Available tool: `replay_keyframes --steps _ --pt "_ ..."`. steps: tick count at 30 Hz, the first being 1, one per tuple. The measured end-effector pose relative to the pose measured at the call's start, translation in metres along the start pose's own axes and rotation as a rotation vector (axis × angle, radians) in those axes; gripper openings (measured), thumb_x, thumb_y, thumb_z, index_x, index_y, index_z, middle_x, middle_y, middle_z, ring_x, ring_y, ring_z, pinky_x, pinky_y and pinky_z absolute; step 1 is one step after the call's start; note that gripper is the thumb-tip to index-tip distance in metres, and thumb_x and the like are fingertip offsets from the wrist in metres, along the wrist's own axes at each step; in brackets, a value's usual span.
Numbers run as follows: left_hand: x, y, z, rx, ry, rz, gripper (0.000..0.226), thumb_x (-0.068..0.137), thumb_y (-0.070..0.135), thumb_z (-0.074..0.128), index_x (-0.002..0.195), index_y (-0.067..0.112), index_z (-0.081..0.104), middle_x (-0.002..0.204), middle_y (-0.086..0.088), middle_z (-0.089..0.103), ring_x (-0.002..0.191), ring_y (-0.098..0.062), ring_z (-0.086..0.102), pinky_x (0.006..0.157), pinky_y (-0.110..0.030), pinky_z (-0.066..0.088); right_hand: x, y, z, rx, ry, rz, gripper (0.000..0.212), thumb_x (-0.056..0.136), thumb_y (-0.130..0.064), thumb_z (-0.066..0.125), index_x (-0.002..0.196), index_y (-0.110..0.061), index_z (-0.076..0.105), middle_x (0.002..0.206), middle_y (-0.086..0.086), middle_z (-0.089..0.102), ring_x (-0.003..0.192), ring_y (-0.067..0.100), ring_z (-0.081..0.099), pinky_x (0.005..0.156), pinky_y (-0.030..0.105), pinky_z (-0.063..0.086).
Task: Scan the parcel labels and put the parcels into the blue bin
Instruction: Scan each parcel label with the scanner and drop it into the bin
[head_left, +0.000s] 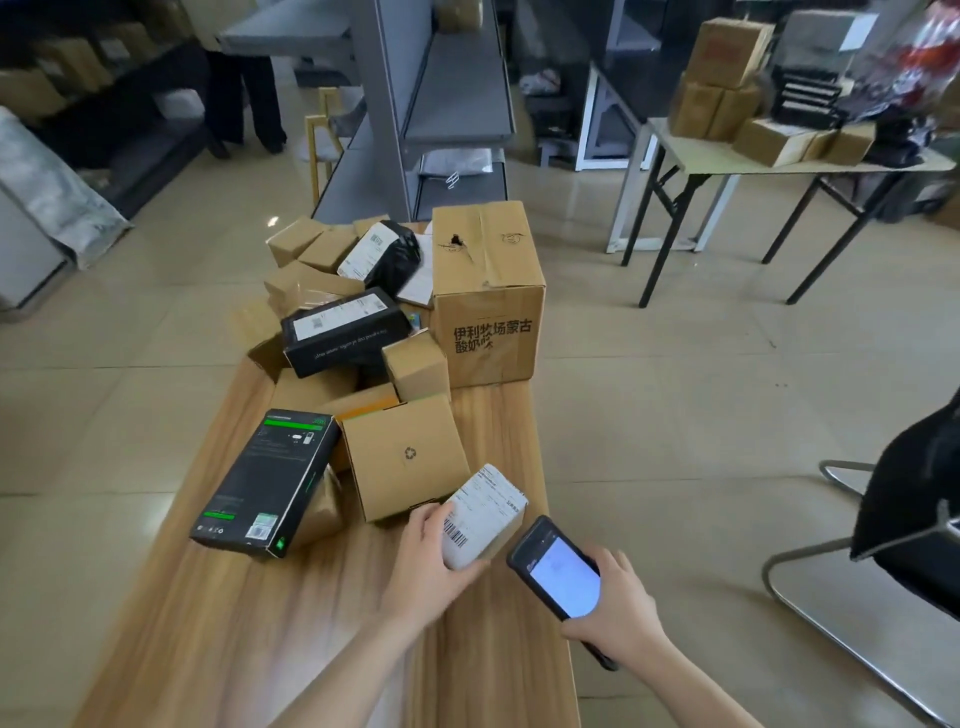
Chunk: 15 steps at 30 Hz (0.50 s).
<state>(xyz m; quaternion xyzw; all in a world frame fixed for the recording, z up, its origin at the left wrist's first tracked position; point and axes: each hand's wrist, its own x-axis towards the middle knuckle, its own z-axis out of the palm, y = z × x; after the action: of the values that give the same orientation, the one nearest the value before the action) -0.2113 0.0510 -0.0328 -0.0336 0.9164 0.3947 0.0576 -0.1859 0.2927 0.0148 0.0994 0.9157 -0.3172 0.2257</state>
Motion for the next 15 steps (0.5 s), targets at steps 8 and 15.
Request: replay_keyframes --steps 8,15 --pt "0.000 -0.003 -0.014 0.033 0.068 0.109 0.084 0.062 0.031 0.081 0.137 0.025 0.044 0.124 0.009 0.046 0.117 -0.012 0.044 0.093 -0.020 0.036 -0.004 -0.017 -0.021 -0.363 0.046 -0.181 0.078 0.054 -0.035 0.068 0.127 -0.035 0.039 0.103 -0.015 0.035 0.092 0.008 0.044 0.081 0.028 0.032" --pt "-0.014 -0.025 -0.053 0.102 -0.040 0.304 0.088 0.064 0.016 0.073 0.145 0.020 0.037 0.140 0.006 0.041 0.127 -0.013 0.042 0.103 -0.018 0.033 -0.015 -0.052 -0.019 -0.683 0.125 -0.327 0.073 0.062 -0.032 0.067 0.128 -0.035 0.037 0.121 -0.011 0.038 0.111 0.010 0.047 0.090 0.027 0.032"
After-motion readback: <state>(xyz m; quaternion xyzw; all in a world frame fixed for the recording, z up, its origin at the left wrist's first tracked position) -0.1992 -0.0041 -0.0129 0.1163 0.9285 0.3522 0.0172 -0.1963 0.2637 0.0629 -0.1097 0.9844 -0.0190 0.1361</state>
